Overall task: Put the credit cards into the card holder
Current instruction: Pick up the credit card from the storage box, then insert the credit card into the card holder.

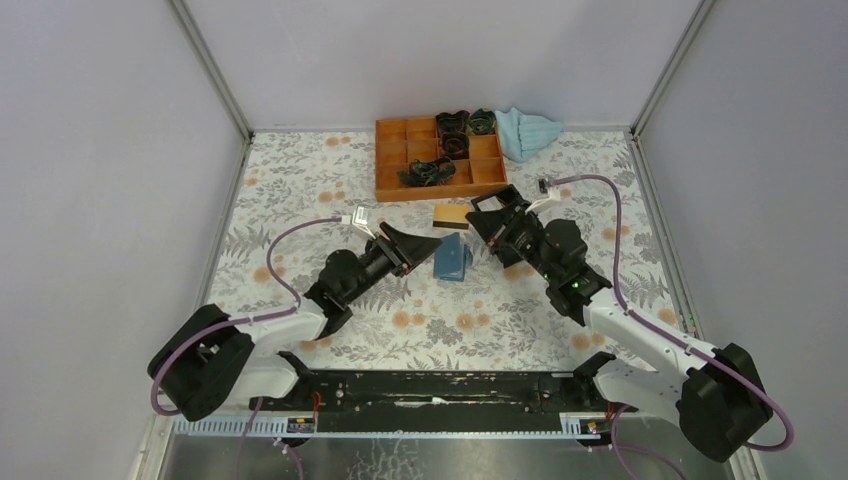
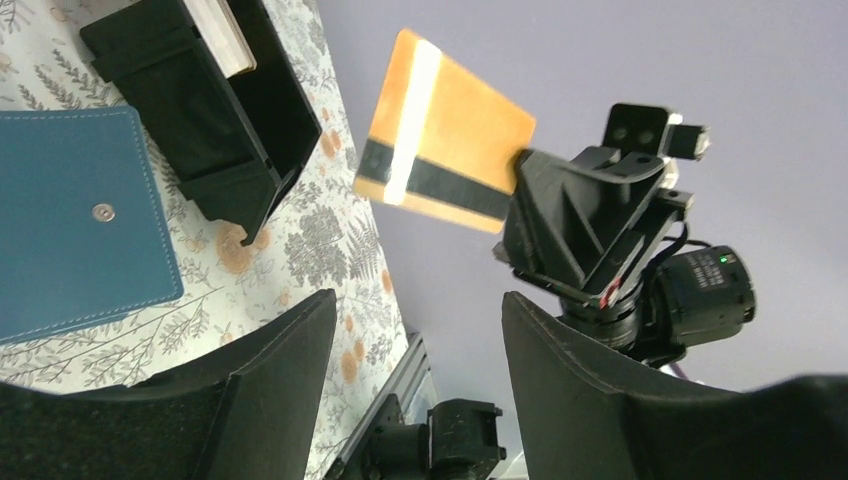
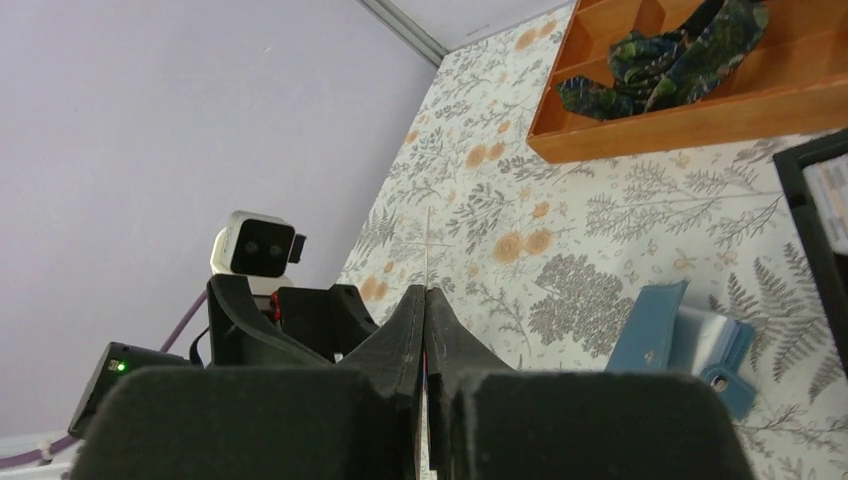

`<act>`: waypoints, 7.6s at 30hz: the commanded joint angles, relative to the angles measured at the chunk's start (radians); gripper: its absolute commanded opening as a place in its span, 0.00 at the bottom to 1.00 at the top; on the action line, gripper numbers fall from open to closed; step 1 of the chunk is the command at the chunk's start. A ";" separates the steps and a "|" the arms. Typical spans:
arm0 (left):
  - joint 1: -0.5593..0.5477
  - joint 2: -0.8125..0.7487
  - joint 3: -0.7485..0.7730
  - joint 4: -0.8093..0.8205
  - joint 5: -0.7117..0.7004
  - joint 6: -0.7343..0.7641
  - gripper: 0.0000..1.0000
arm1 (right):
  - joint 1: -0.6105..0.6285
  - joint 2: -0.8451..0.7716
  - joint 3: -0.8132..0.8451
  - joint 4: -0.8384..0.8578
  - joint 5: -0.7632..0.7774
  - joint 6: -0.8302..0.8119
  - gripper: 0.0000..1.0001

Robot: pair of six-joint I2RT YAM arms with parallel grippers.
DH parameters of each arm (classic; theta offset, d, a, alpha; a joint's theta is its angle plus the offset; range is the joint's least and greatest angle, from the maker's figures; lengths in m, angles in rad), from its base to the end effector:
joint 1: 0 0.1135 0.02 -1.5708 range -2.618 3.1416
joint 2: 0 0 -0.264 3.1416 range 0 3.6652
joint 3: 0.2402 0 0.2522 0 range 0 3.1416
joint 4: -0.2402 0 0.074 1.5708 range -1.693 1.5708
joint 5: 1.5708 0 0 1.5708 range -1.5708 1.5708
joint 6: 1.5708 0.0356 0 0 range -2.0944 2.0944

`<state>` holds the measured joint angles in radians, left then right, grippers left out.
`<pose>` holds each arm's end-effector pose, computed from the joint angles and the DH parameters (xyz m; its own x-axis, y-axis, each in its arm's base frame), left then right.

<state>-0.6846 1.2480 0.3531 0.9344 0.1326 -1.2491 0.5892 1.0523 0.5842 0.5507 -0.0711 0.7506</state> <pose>0.1872 -0.1589 0.2146 -0.6821 -0.6571 -0.3209 0.2596 0.1927 -0.9463 0.2014 0.1377 0.2949 -0.3681 0.5723 -0.7328 -0.4952 0.5464 0.6755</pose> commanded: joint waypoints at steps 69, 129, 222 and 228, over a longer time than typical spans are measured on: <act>0.163 0.323 0.167 0.314 0.554 0.057 0.00 | -0.054 -0.228 -0.036 -0.241 -0.115 -0.164 0.63; 0.167 0.520 0.572 0.218 1.105 -0.046 0.00 | -0.235 0.108 0.100 -0.279 -0.840 -0.271 0.02; 0.123 0.514 0.430 -0.638 0.001 0.501 0.35 | 0.106 0.528 0.279 -0.536 0.299 -0.191 0.00; 0.120 0.517 0.431 -0.637 0.003 0.501 0.35 | 0.100 0.542 0.267 -0.506 0.285 -0.166 0.00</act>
<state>-0.5568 1.7500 0.7727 0.2768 0.1490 -0.7673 0.6945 1.5909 0.8574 -0.0158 0.2237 0.5518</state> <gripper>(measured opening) 0.349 0.014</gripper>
